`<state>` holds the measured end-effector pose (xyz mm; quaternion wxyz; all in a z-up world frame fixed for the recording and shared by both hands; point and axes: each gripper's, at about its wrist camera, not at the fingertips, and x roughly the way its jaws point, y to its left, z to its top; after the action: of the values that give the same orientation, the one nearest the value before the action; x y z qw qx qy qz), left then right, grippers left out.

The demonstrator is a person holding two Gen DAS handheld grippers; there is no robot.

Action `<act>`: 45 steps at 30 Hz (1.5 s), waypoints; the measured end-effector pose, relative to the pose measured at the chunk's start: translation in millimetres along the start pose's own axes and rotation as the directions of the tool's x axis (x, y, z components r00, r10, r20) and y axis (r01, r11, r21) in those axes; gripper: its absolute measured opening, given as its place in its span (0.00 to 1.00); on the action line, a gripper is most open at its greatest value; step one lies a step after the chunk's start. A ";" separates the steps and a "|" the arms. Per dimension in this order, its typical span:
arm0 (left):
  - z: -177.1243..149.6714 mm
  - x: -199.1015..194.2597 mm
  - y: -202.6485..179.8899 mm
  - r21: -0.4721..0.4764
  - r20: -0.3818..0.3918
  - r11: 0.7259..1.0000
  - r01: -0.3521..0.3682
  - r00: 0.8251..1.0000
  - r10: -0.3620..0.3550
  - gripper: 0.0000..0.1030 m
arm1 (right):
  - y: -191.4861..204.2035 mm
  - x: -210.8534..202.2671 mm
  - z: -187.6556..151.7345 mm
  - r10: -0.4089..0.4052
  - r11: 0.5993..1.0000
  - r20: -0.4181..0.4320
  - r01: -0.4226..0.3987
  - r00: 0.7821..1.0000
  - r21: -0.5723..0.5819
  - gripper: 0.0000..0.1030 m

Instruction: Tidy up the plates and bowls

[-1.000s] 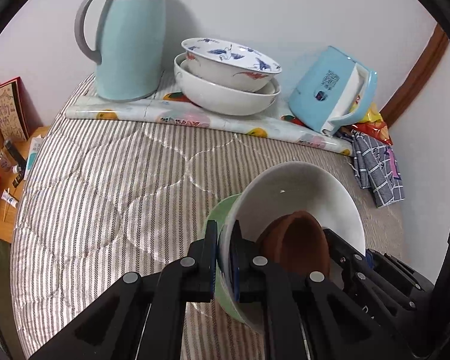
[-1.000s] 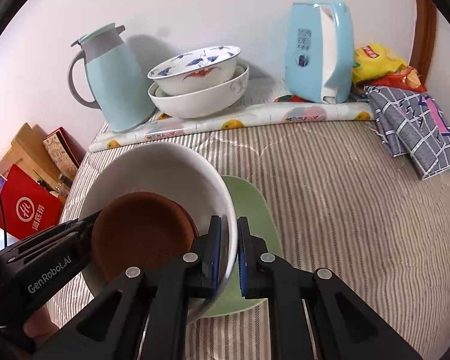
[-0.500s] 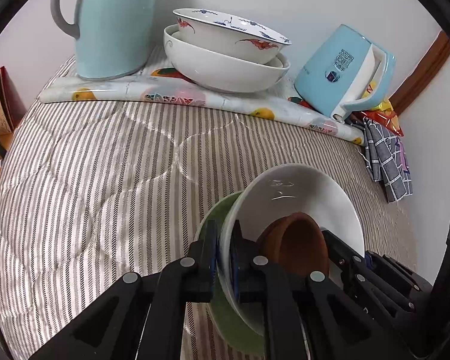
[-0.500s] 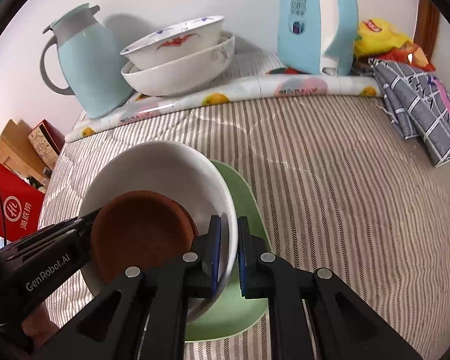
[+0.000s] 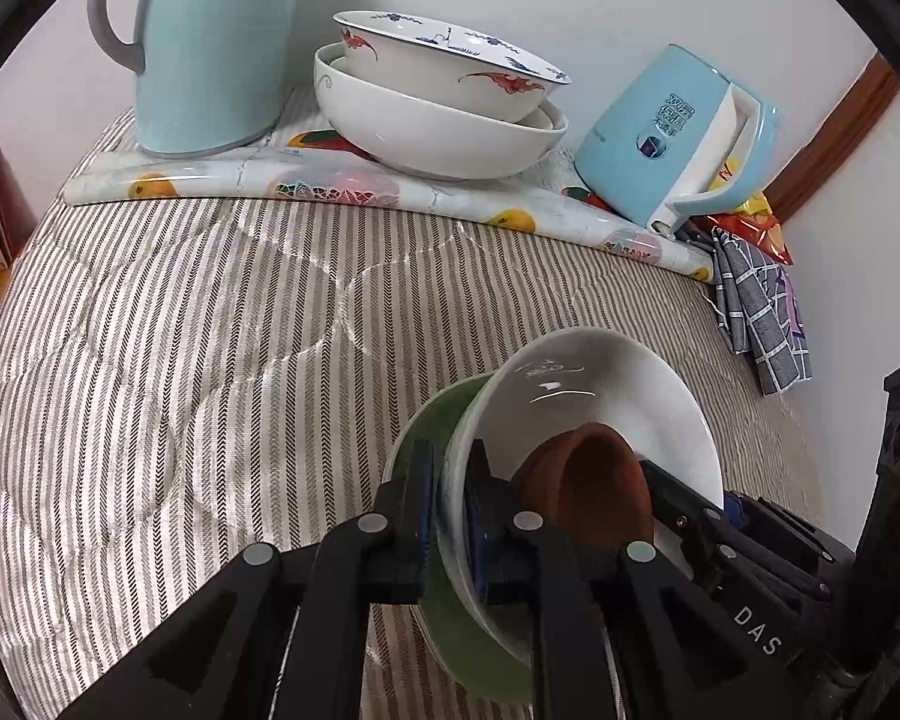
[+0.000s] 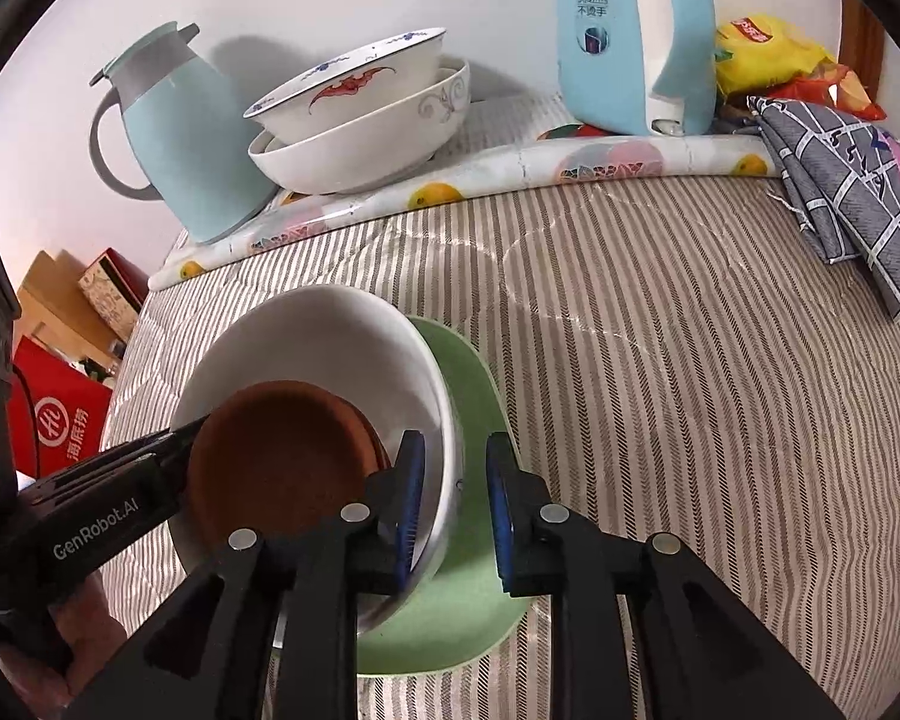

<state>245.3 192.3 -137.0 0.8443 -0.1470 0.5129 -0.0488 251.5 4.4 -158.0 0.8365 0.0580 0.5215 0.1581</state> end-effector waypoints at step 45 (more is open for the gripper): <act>-161.6 -183.2 -170.7 0.119 0.385 0.978 -0.174 0.915 0.116 0.76 | -89.6 -259.4 -140.3 -0.212 0.977 0.310 0.213 0.927 0.033 0.85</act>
<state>28.7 40.5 0.3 0.9369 -0.0509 0.3458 0.0045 39.5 -174.0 -23.0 0.9205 0.0249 0.3859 0.0559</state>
